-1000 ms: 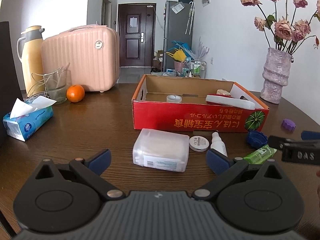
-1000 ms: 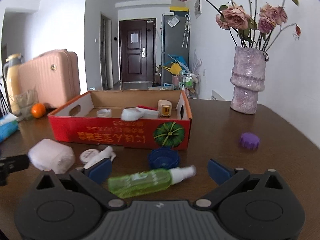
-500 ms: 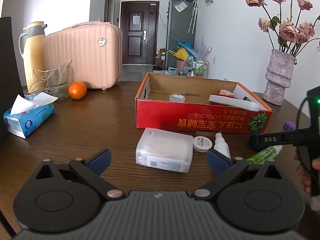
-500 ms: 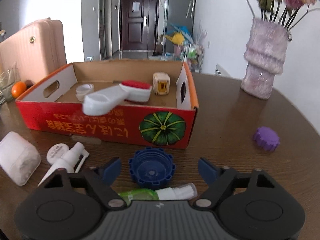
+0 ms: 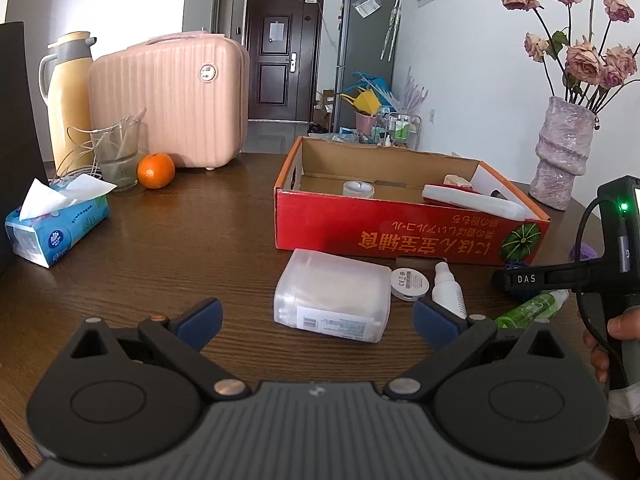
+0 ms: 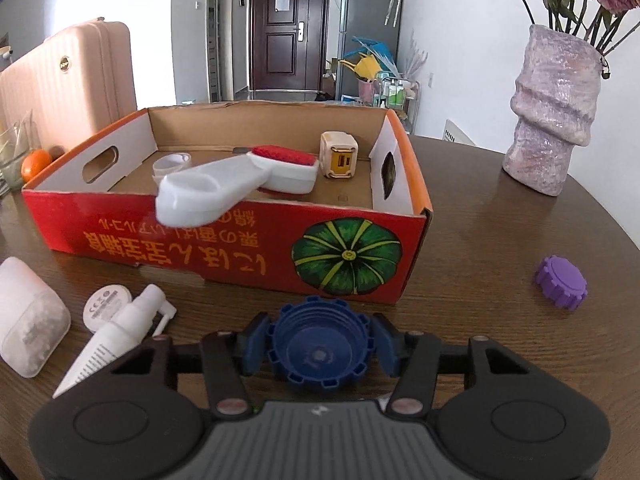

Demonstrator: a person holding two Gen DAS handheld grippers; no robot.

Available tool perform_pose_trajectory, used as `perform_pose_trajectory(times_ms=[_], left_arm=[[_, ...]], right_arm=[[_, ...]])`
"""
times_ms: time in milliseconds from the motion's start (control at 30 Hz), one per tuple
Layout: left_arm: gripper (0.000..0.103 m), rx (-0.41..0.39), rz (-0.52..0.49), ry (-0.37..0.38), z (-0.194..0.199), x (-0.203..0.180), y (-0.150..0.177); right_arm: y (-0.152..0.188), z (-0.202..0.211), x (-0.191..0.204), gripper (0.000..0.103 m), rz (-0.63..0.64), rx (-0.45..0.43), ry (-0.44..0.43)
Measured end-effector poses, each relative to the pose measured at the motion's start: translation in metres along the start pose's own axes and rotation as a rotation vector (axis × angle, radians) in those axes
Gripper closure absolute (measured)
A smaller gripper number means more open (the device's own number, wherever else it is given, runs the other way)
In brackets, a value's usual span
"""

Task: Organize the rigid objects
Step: 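Move the right tool to the blue bottle cap and grasp it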

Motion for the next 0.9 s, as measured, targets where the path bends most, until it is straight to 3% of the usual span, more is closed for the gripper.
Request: perform_pose_trajectory(times_ms=[400,900], left_arm=[[0.0,-0.004,0.009,-0.003,0.0,0.001,0.0],[0.0,-0.008,-0.003,0.019,0.0,-0.002,0.002]], right_arm=[[-0.002,0.039,-0.01,0.05,-0.047,-0.126,0.003],[0.027,0.113,-0.013,0.05,-0.106,-0.26,-0.045]])
Point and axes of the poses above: each gripper's, at about its wrist camera, not at the fingertips, and z roughly against the way its jaws point, x to its left, y to its underside, the point moved 7 cm from there along -z, roughly the way its jaws point, and after that the axes turned 6 degrees about y, right-handed, at the moved point
